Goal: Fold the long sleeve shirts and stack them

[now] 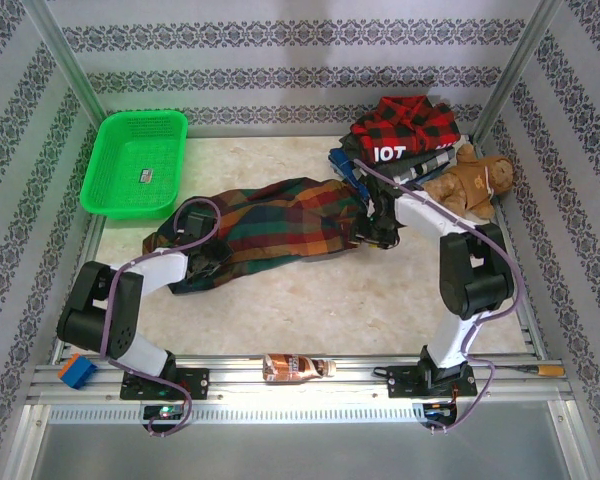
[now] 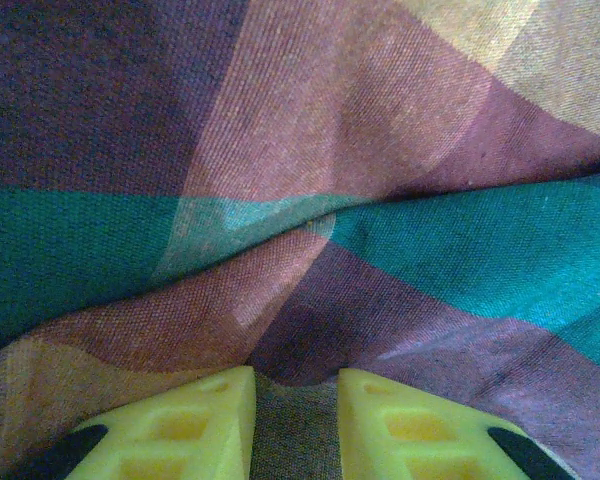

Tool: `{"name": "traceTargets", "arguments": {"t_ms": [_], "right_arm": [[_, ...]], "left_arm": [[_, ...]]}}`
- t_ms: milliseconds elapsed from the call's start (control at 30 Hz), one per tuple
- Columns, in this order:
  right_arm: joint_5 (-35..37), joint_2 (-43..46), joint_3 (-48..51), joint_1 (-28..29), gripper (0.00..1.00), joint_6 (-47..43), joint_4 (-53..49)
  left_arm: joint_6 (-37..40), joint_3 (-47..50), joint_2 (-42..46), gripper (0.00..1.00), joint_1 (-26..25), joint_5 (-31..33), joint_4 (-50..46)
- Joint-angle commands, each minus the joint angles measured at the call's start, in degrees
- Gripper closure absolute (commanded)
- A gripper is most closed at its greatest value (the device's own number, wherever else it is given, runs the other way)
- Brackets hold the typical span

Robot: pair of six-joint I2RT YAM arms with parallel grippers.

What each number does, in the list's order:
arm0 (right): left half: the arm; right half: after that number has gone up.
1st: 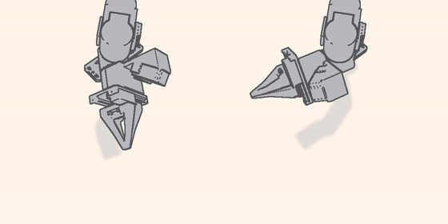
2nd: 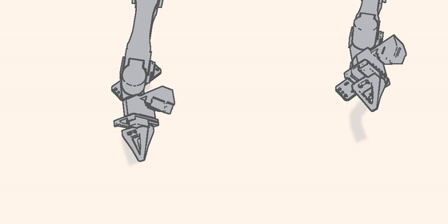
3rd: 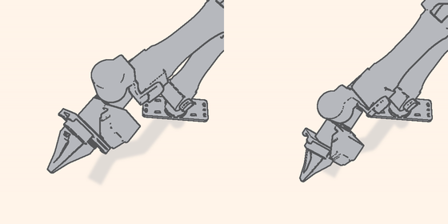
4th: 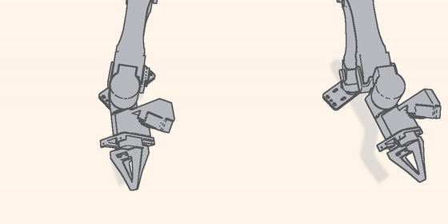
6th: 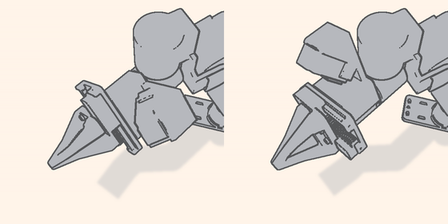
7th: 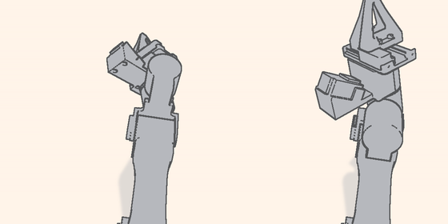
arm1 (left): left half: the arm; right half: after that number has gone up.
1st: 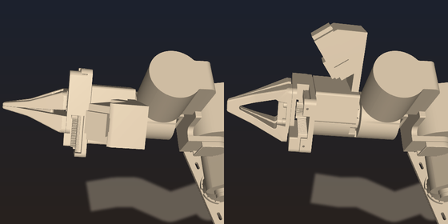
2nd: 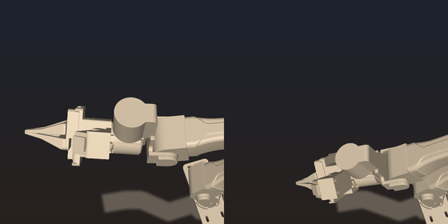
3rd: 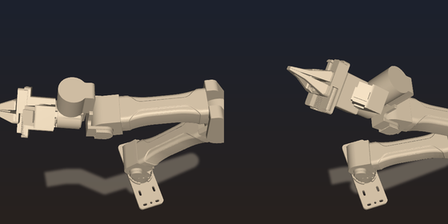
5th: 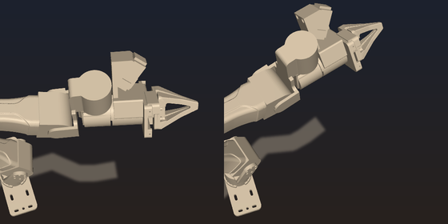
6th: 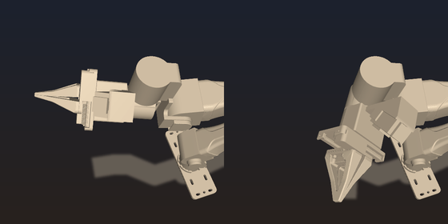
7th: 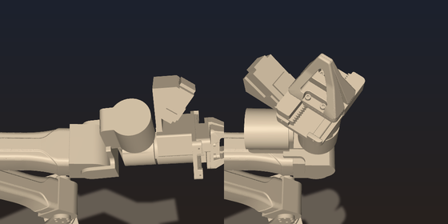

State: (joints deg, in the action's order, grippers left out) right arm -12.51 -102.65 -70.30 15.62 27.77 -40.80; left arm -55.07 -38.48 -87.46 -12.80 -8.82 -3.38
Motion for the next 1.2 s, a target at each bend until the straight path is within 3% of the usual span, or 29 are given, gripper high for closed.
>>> {"name": "traceTargets", "arguments": {"t_ms": [0,267,433,667,933,1100,1133,1167], "right_arm": [[-6.2,-1.3,2.1,-0.2,0.55,4.4,5.6],[-7.4,-4.4,0.8,-0.8,0.59,5.2,9.6],[-6.4,-6.3,-0.9,-0.9,0.72,5.0,10.2],[-6.8,-3.1,0.0,-1.0,1.0,3.3,10.1],[-8.1,5.1,0.2,-0.2,1.0,-1.0,7.2],[-7.1,5.7,-2.2,0.0,1.0,-3.3,4.5],[-6.5,4.9,-3.2,-0.3,0.98,-3.6,2.1],[-7.2,4.4,-3.0,-0.7,0.84,-3.8,1.6]], "left_arm": [[1.4,0.8,0.9,0.72,-0.7,-0.4,-1.3],[1.5,0.8,0.5,0.72,-0.7,-0.7,-1.0],[1.9,1.0,0.4,0.72,-0.7,-0.7,-1.1],[1.9,1.4,0.0,0.72,-0.7,-0.8,-0.7],[1.6,2.5,-0.8,0.73,-0.6,-0.7,0.3],[1.6,2.5,-1.4,0.73,-0.6,-0.9,0.7],[1.6,2.4,-1.6,0.73,-0.6,-1.0,0.7],[1.6,2.4,-1.5,0.73,-0.6,-1.0,0.7]]}}
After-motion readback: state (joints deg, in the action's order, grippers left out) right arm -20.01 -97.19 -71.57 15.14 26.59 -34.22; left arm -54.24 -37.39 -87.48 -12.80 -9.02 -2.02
